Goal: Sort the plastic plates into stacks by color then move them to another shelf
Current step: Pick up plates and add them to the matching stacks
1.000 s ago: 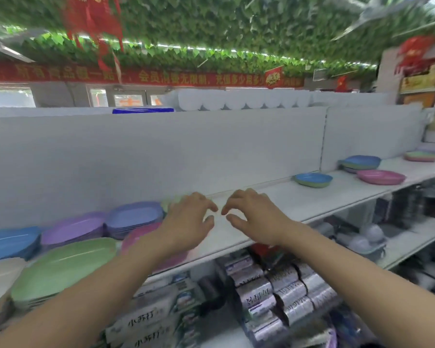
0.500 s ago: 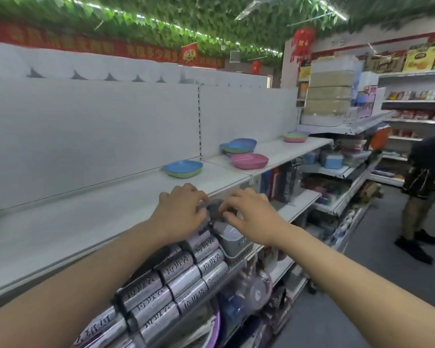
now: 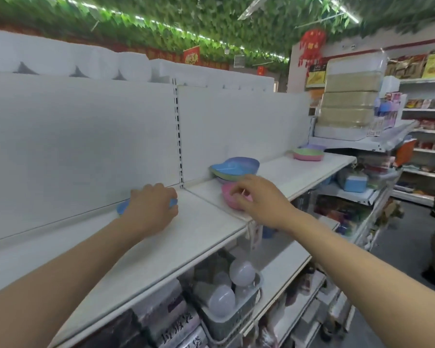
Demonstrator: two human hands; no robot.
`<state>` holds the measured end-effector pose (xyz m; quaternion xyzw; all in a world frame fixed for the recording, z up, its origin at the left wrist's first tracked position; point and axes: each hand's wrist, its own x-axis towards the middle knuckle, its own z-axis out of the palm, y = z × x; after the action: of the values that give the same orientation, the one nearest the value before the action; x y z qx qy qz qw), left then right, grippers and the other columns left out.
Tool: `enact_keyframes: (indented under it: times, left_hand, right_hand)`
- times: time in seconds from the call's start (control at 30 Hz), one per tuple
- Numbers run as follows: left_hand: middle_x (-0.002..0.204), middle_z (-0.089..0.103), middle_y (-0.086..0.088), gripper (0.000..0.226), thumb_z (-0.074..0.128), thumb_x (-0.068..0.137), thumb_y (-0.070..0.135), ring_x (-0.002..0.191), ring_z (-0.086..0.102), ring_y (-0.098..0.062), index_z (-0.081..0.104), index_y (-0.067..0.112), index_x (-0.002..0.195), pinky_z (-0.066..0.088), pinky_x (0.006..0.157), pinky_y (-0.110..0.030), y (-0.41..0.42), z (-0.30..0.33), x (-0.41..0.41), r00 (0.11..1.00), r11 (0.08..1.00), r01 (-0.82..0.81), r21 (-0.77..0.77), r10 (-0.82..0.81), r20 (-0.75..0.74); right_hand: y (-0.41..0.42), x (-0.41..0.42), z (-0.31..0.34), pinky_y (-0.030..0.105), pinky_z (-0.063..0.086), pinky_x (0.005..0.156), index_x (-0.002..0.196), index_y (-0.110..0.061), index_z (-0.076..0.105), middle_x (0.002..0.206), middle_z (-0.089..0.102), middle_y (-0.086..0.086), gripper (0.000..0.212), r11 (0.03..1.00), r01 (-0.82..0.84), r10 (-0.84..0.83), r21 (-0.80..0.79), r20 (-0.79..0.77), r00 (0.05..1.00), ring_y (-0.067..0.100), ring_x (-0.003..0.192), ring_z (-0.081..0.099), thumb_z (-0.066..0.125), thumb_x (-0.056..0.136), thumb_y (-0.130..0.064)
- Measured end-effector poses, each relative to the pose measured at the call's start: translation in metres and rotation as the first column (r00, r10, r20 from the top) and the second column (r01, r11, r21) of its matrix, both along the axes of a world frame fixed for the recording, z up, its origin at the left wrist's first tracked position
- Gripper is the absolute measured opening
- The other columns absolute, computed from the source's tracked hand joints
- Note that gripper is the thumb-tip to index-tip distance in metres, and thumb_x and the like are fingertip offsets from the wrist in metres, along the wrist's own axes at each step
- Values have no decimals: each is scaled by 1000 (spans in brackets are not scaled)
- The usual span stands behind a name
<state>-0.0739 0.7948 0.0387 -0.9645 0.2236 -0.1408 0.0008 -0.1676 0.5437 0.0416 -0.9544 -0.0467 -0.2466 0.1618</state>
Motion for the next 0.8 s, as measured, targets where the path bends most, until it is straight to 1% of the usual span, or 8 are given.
enact_keyframes:
  times: [0.1, 0.23, 0.37, 0.4, 0.5, 0.63, 0.73, 0.8]
  left_hand:
    - [105, 64, 1, 28, 44, 100, 41, 101, 61, -25, 66, 25, 102, 40, 84, -35, -14, -2, 22, 994, 994, -89, 68, 93, -54]
    - [80, 53, 1, 16, 47, 97, 18, 78, 52, -22, 52, 23, 83, 24, 53, -25, -40, -2, 27, 979, 973, -203, 110, 205, -9]
    - [70, 48, 5, 19, 57, 86, 21, 76, 52, -25, 52, 26, 68, 36, 65, -29, -64, -4, 39, 978, 975, -207, -82, 209, 10]
    - [72, 52, 5, 18, 60, 85, 23, 79, 55, -26, 57, 28, 67, 37, 70, -30, -72, -3, 39, 978, 971, -207, -118, 208, -1]
    - [97, 62, 8, 13, 65, 91, 36, 99, 56, -21, 77, 31, 91, 41, 86, -34, -99, 3, 37, 979, 951, -200, -238, 183, -91]
    - [97, 51, 5, 15, 64, 94, 40, 103, 53, -21, 77, 36, 100, 35, 79, -33, -124, 16, 32, 960, 924, -267, -274, 280, 11]
    - [94, 70, 8, 18, 58, 97, 37, 87, 64, -17, 75, 34, 102, 40, 70, -30, -131, 19, 20, 923, 887, -364, -283, 385, 20]
    - [73, 74, 6, 20, 52, 100, 31, 59, 68, -14, 71, 29, 95, 52, 68, -30, -135, 19, 11, 907, 846, -412, -339, 415, -68]
  right_hand:
    - [-13, 50, 5, 39, 52, 70, 87, -26, 69, 86, 67, -11, 19, 999, -24, 23, -23, -50, 999, 14, 80, 60, 51, 91, -30]
    - [-41, 116, 9, 32, 42, 59, 89, -27, 68, 85, 63, -7, 18, 992, 4, -13, -129, -69, 998, 17, 81, 59, 52, 97, -25]
    - [-68, 166, 10, 43, 53, 83, 115, -18, 73, 118, 61, 3, 28, 958, -12, -30, -286, -140, 990, 28, 106, 61, 54, 100, -31]
    - [-73, 175, 9, 43, 54, 84, 113, -15, 73, 119, 59, 4, 29, 946, -26, -20, -324, -138, 990, 28, 105, 61, 54, 100, -33]
    - [-85, 195, 11, 38, 53, 73, 99, -15, 76, 106, 57, 4, 30, 907, -94, 43, -411, -133, 990, 29, 95, 63, 52, 100, -33]
    - [-101, 202, 21, 36, 49, 68, 91, -13, 73, 99, 60, 4, 31, 881, -185, 157, -436, -100, 983, 27, 87, 63, 57, 97, -38]
    - [-115, 205, 26, 38, 51, 71, 93, -15, 71, 99, 62, 5, 29, 877, -230, 222, -422, -69, 973, 30, 87, 64, 62, 93, -42]
    - [-122, 209, 28, 38, 52, 71, 90, -16, 70, 96, 66, 4, 23, 902, -274, 258, -335, -90, 962, 29, 88, 66, 67, 88, -38]
